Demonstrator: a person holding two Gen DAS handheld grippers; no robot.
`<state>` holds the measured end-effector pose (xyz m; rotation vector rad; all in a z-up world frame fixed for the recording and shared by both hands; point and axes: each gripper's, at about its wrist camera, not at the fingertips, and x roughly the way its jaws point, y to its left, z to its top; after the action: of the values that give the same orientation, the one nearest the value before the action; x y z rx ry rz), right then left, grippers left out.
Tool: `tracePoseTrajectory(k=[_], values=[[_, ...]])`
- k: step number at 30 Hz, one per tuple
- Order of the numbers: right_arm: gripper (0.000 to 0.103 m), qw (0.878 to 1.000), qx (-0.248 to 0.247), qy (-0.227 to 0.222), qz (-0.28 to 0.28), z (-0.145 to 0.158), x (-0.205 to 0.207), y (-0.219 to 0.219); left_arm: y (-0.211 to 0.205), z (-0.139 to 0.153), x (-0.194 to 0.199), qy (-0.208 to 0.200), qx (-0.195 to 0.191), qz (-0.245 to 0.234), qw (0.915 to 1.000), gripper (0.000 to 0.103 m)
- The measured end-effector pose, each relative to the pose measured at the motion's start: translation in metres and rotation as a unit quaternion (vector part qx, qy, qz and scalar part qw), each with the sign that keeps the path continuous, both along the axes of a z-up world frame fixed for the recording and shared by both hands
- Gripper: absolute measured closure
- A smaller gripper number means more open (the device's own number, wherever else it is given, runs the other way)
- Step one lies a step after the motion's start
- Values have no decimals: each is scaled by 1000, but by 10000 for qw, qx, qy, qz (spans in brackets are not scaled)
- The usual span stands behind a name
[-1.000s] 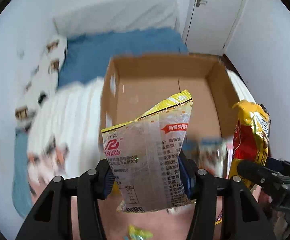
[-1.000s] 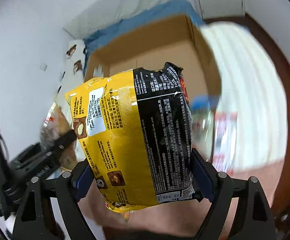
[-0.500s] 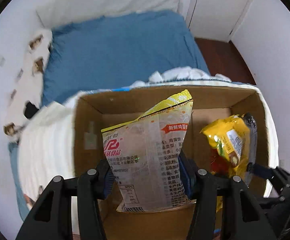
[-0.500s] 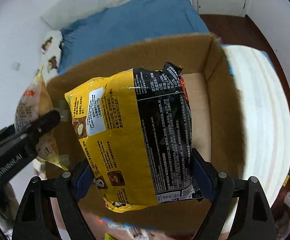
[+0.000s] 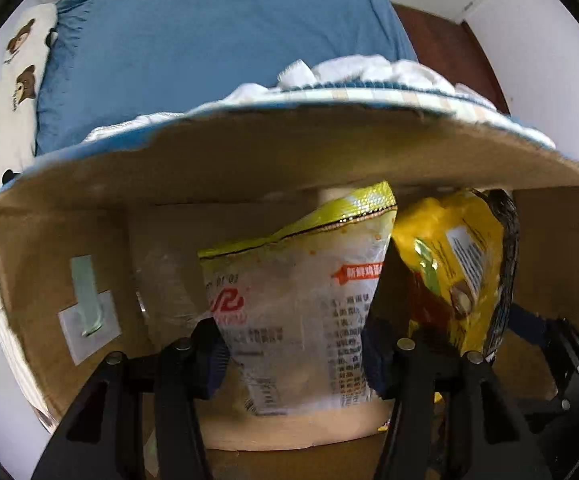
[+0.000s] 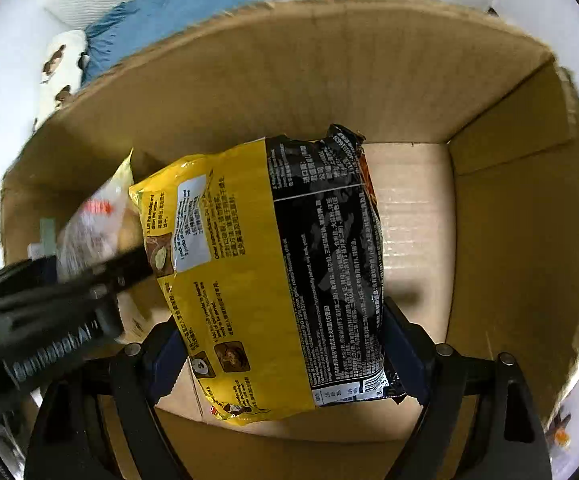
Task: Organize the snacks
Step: 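Carry both bags into the cardboard box and open both tools, then withdraw both tools from the box back toward the snacks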
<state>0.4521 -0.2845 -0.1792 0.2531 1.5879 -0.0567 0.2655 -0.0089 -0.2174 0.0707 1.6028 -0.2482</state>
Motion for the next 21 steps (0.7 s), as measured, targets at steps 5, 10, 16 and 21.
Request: tracePoseTrajectory(k=[5, 10, 16, 21], values=[[6, 9997, -76, -144, 206, 10, -10, 12, 4, 8, -17, -257, -79, -13, 9996, 10], [4, 9993, 52, -298, 202, 30, -32, 18, 21, 22, -43, -423, -277, 142, 9986, 10], [4, 9974, 110, -696, 120, 67, -61, 15, 23, 59, -65, -1011, -318, 240, 9941, 10], [4, 9922, -121, -1238, 122, 103, -107, 17, 36, 94, -87, -1623, -330, 319, 9857, 10]])
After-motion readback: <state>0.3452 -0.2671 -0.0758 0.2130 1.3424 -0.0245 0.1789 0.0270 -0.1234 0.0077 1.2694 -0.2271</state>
